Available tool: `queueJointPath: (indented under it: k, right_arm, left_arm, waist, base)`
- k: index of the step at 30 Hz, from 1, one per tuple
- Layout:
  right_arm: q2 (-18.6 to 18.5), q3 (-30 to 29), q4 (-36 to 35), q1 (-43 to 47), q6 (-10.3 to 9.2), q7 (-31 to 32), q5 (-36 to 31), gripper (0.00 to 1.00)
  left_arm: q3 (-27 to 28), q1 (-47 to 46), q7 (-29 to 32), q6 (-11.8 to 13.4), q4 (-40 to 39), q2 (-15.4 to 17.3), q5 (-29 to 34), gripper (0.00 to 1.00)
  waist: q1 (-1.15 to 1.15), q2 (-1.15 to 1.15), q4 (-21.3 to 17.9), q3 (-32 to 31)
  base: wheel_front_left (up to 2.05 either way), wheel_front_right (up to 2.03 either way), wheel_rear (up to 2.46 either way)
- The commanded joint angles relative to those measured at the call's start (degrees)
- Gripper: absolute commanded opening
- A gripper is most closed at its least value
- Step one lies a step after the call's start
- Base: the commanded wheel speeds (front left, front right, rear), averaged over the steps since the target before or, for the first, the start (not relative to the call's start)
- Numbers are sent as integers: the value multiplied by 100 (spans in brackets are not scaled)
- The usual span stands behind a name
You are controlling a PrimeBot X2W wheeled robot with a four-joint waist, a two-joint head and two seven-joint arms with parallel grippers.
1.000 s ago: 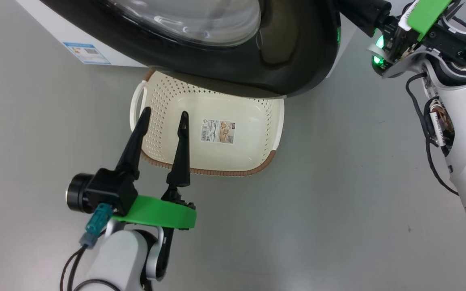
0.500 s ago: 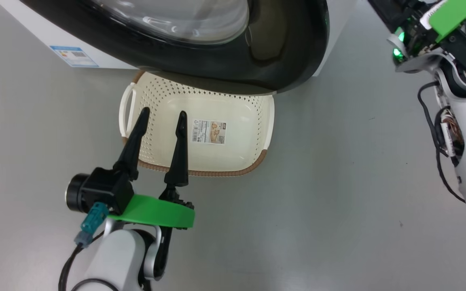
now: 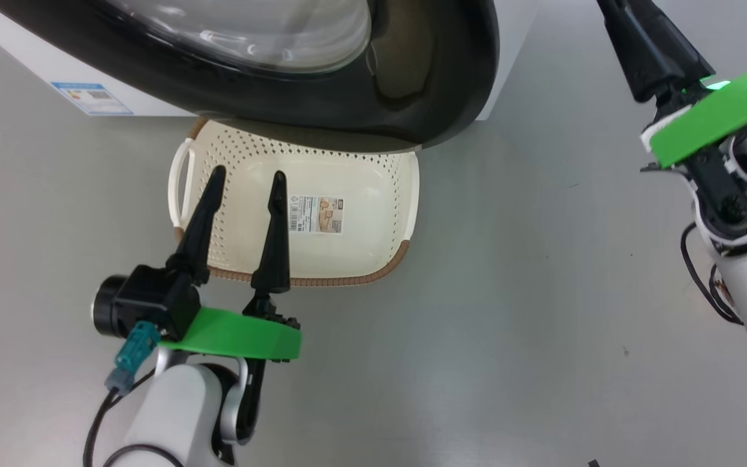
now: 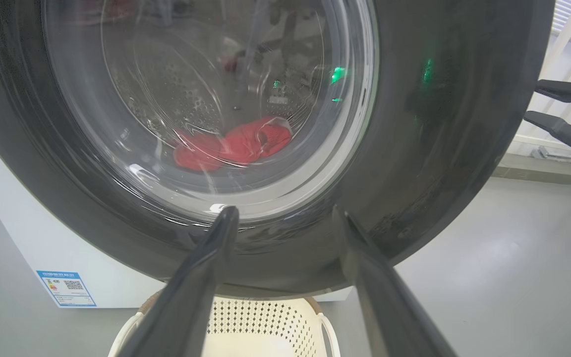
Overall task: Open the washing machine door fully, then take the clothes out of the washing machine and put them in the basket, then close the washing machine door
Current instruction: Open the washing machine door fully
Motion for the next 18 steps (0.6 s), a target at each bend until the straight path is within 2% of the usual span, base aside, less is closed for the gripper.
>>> queueJointPath:
  k: [1, 6, 9, 12, 18]
  right_arm:
    - [-121, 168, -204, 185, 30, -241, -264, 100]
    - [-391, 600, 83, 453, 30, -1370, -1141, 100]
    - [-375, 557, 381, 563, 30, -1689, -1704, 100]
    - [-228, 230, 480, 701, 30, -1762, -2372, 100]
    - [411, -920, -224, 1319, 30, -1769, -3903, 100]
  left_arm:
    - [194, 45, -28, -44, -163, 89, 96, 100]
    - [268, 95, -28, -54, -208, 89, 121, 100]
    - [300, 142, -28, -45, -223, 89, 128, 100]
    - [336, 186, -28, -30, -264, 89, 155, 100]
    - [395, 247, -28, -22, -399, 89, 201, 100]
  waist:
    - [0, 0, -25, -29]
    - [0, 0, -73, -100]
    - [0, 0, -102, -143]
    - [0, 0, -134, -171]
    - [0, 0, -168, -199]
  base:
    - [0, 0, 0]
    - [0, 0, 0]
    - [0, 0, 0]
    - [0, 0, 0]
    - [0, 0, 0]
